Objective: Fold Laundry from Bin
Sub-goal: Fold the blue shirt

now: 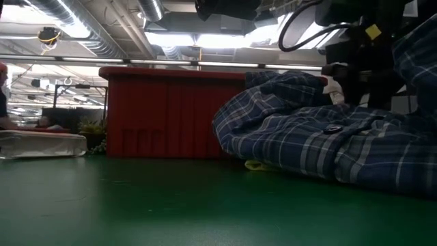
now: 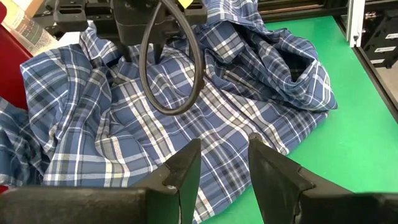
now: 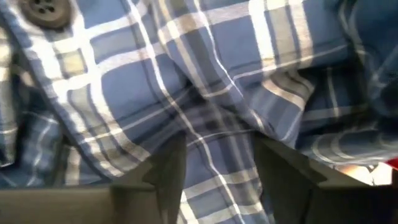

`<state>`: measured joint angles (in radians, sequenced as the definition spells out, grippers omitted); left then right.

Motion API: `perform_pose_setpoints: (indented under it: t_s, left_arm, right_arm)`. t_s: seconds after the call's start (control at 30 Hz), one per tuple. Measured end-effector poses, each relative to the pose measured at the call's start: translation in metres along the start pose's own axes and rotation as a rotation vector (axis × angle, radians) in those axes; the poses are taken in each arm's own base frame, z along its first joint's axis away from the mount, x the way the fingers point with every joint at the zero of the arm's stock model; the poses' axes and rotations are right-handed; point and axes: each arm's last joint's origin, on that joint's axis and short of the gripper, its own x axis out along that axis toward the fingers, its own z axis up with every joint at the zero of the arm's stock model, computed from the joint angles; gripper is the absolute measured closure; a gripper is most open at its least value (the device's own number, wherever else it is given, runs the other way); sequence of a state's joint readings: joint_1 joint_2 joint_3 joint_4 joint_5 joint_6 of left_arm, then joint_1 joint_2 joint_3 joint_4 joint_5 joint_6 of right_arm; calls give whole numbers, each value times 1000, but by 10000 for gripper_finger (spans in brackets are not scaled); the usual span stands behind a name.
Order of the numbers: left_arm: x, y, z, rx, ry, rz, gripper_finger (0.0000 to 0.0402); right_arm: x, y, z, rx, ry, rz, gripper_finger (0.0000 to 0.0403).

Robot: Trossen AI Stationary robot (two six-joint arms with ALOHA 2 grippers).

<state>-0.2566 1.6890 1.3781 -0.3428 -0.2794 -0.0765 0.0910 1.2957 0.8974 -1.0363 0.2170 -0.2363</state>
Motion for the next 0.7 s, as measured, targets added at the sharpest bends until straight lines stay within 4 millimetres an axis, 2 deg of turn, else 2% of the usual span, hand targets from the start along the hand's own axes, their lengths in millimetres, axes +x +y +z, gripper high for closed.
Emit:
perform_pose_setpoints:
  t_s: [0.2, 0.4, 0.57, 0.7]
  left_arm:
    - [0, 0, 0, 0, 0, 0, 273]
    - [0, 0, 0, 0, 0, 1, 273]
    - [0, 0, 0, 0, 0, 0, 273]
    - [0, 0, 0, 0, 0, 1, 273]
  right_arm:
    - [0, -3, 2, 8, -10, -87, 171]
    - [-1, -5, 11, 1, -96, -104, 163]
    - [-1, -3, 12, -21, -122, -25, 184]
    - [-1, -2, 12, -27, -130, 1, 231]
